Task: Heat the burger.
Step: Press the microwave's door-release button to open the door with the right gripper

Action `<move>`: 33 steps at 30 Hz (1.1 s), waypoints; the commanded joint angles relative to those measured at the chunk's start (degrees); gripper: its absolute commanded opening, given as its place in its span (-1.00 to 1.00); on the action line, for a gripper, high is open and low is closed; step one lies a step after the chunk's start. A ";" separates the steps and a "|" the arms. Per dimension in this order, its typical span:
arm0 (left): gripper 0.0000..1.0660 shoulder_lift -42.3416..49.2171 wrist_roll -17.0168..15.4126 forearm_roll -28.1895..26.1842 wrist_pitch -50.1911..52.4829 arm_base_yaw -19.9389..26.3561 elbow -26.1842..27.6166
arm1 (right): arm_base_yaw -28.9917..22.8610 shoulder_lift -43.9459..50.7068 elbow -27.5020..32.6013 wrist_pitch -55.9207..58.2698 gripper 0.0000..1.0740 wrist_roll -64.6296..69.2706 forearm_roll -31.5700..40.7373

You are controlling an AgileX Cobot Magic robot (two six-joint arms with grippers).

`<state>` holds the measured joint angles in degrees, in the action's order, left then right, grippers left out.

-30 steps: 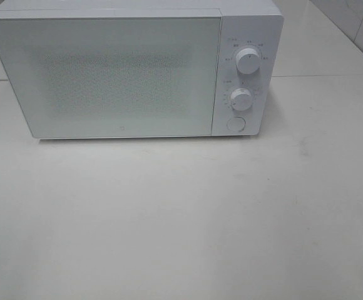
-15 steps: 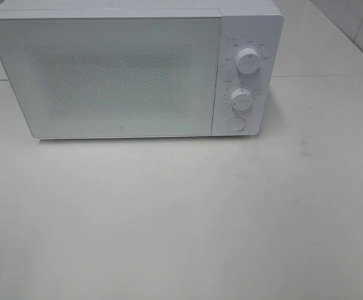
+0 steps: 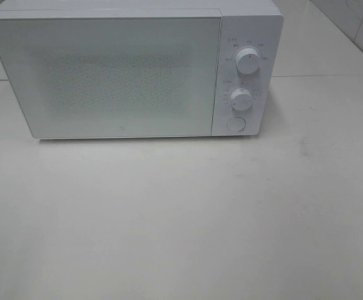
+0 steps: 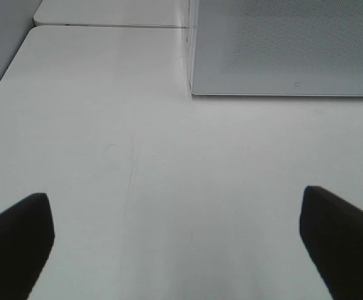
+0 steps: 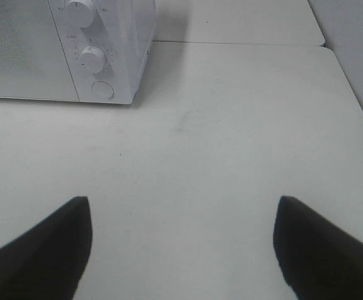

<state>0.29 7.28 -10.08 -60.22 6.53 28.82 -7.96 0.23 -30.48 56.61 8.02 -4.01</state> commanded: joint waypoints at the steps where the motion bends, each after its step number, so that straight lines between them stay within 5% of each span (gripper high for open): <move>1: 0.88 1.09 -0.23 -0.29 0.63 0.29 -0.11 | 0.46 1.49 0.17 1.26 0.42 0.34 0.00; 22: 0.88 1.09 -0.23 -0.29 0.63 0.29 -0.11 | 0.46 1.38 1.26 2.69 0.41 0.29 0.00; 33: 0.88 1.09 -0.23 -0.29 0.63 0.29 -0.11 | 0.23 -7.85 -0.63 -6.99 0.41 0.34 0.11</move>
<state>0.29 7.28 -10.08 -60.22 6.53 28.82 -7.96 -7.39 -30.60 51.45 8.08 -3.95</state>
